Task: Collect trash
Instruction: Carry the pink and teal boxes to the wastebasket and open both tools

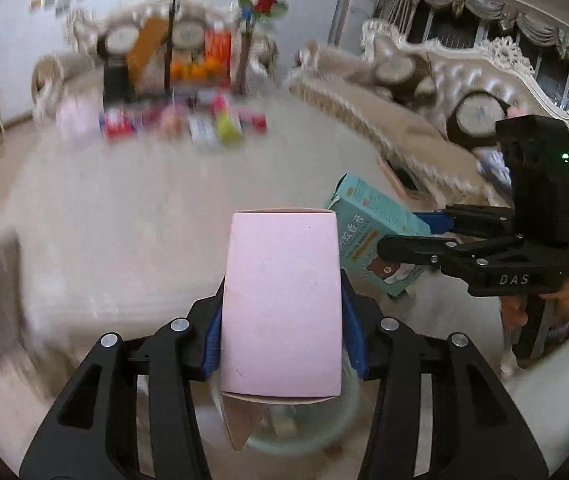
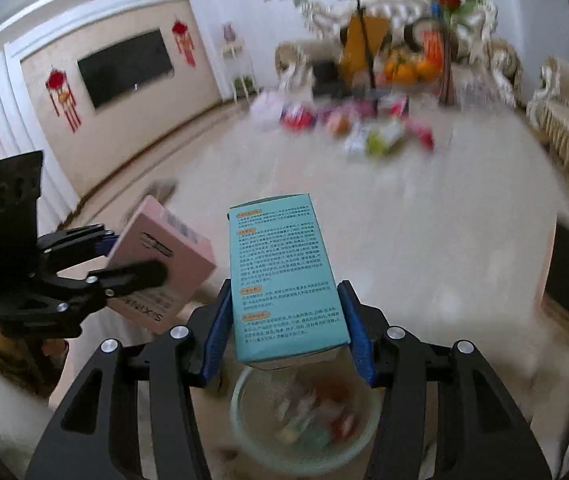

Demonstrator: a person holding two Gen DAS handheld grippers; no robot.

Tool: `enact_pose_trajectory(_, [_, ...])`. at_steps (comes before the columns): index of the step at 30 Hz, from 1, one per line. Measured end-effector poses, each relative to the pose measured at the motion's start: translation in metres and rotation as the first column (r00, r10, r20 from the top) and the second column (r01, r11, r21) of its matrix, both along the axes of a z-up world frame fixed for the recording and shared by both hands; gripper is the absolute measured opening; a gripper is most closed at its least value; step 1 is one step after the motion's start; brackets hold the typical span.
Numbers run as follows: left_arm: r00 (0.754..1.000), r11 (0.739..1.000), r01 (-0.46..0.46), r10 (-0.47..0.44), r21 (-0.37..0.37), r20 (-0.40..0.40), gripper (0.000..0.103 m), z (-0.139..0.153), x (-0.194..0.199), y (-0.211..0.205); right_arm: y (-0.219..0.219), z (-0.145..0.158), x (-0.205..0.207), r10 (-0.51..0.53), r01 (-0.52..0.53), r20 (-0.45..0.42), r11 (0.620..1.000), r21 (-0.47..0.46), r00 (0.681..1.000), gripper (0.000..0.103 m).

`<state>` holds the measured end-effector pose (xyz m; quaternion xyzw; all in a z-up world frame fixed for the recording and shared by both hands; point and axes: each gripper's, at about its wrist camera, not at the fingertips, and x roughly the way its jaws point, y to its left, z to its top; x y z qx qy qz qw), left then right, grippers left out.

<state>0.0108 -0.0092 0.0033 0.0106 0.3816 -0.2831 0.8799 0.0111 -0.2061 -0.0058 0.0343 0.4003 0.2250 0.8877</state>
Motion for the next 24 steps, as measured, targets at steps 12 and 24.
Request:
enact_pose_trajectory(12, [0.956, 0.993, -0.004, 0.038, 0.116, -0.292, 0.048, -0.126, 0.010, -0.030, 0.007, -0.124, 0.001, -0.109, 0.062, -0.286, 0.984, -0.166, 0.952, 0.049])
enact_pose_trajectory(24, [0.952, 0.989, -0.085, 0.116, 0.117, -0.283, 0.094, -0.147, 0.016, -0.016, -0.001, -0.137, 0.002, -0.187, 0.121, -0.315, 0.969, -0.217, 0.931, 0.075])
